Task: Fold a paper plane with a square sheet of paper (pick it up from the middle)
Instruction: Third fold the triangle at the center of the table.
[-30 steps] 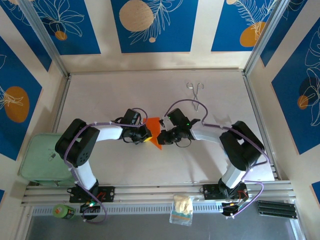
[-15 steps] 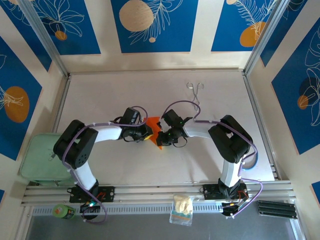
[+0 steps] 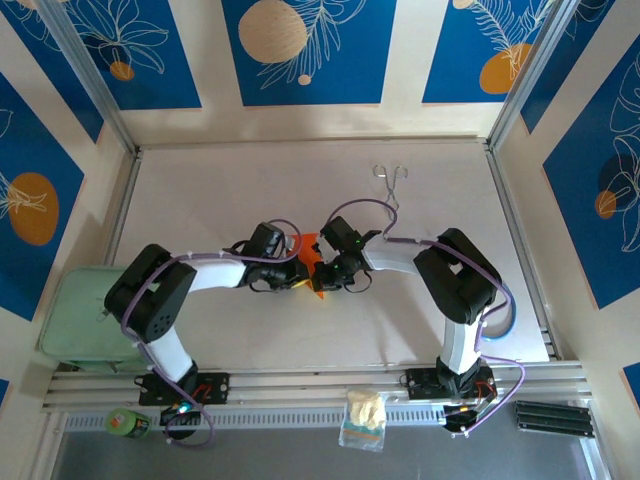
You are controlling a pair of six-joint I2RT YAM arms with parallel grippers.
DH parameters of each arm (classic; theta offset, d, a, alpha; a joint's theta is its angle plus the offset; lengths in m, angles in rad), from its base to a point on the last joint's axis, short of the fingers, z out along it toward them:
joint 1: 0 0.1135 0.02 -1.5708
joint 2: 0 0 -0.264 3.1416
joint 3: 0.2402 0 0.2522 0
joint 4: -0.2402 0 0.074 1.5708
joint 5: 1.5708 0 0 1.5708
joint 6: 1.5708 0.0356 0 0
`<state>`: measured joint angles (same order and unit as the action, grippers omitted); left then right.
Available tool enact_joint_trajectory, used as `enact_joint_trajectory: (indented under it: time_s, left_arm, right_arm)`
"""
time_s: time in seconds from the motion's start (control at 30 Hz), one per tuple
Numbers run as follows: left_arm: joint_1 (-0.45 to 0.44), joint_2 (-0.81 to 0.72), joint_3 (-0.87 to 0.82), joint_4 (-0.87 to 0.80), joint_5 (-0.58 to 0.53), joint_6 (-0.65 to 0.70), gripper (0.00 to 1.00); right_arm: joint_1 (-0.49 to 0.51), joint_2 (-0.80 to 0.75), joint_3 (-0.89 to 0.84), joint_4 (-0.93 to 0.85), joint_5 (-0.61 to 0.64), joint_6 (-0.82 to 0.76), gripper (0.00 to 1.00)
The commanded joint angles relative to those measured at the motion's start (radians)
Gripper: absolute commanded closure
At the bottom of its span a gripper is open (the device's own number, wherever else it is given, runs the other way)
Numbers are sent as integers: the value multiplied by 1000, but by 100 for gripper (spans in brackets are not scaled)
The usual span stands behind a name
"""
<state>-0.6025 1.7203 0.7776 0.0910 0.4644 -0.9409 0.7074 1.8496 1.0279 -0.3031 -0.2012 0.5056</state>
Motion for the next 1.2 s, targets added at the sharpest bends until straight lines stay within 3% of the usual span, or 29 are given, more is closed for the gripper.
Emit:
enact_joint_trajectory:
  time_s: [0.0, 0.37, 0.9, 1.17]
  left_arm:
    - [-14, 39, 35, -33, 17, 37, 88]
    - [8, 72, 82, -218, -136, 59, 89]
    - [178, 134, 198, -330, -142, 235, 87]
    - [283, 114, 199, -331, -68, 288, 85]
  right_arm:
    - [10, 43, -2, -62, 55, -3, 100]
    - [13, 54, -24, -135, 116, -102, 100]
    - [-1, 67, -38, -168, 141, -158, 100]
    - [-24, 33, -21, -137, 62, -137, 100]
